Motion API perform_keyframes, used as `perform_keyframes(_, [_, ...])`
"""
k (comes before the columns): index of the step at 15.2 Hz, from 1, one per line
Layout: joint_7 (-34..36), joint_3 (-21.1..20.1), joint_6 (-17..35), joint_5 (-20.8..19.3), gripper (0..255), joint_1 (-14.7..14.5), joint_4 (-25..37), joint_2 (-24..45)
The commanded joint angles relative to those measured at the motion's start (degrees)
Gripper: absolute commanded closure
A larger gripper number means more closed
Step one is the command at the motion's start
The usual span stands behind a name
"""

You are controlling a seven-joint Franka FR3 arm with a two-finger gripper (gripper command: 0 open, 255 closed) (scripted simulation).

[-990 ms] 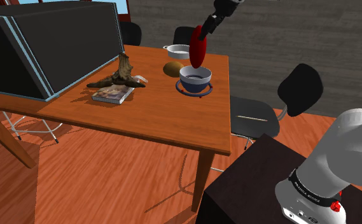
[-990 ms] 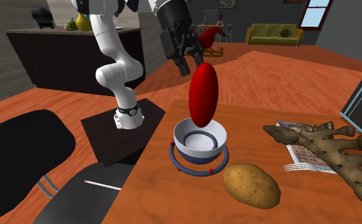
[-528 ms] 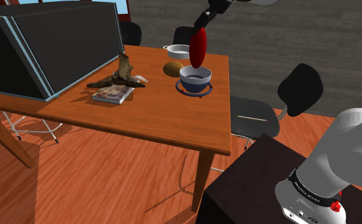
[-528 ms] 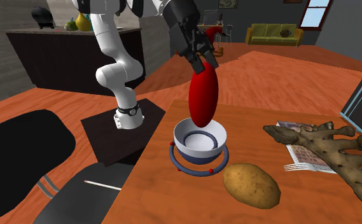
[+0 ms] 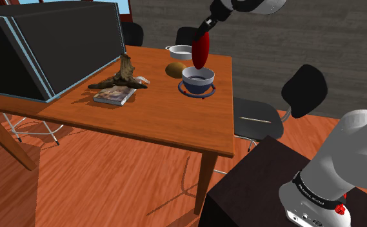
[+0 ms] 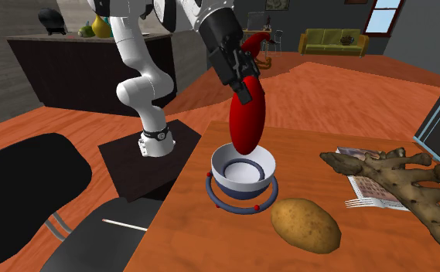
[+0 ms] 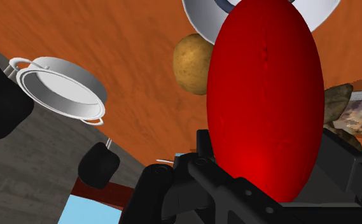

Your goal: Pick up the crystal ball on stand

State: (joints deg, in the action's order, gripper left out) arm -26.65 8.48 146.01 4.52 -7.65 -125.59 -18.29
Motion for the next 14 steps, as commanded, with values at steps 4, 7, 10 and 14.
perform_keyframes(4, [0.0,0.0,0.0,0.0,255,0.0,0.0,0.0])
perform_keyframes(7, [0.0,0.0,0.0,0.0,255,0.0,-0.1,0.0])
perform_keyframes(10, [0.3,-0.1,-1.5,-0.2,255,0.1,1.3,-0.2])
perform_keyframes(14, [0.7,-0.2,-4.6,-0.5,255,0.2,4.3,-0.3])
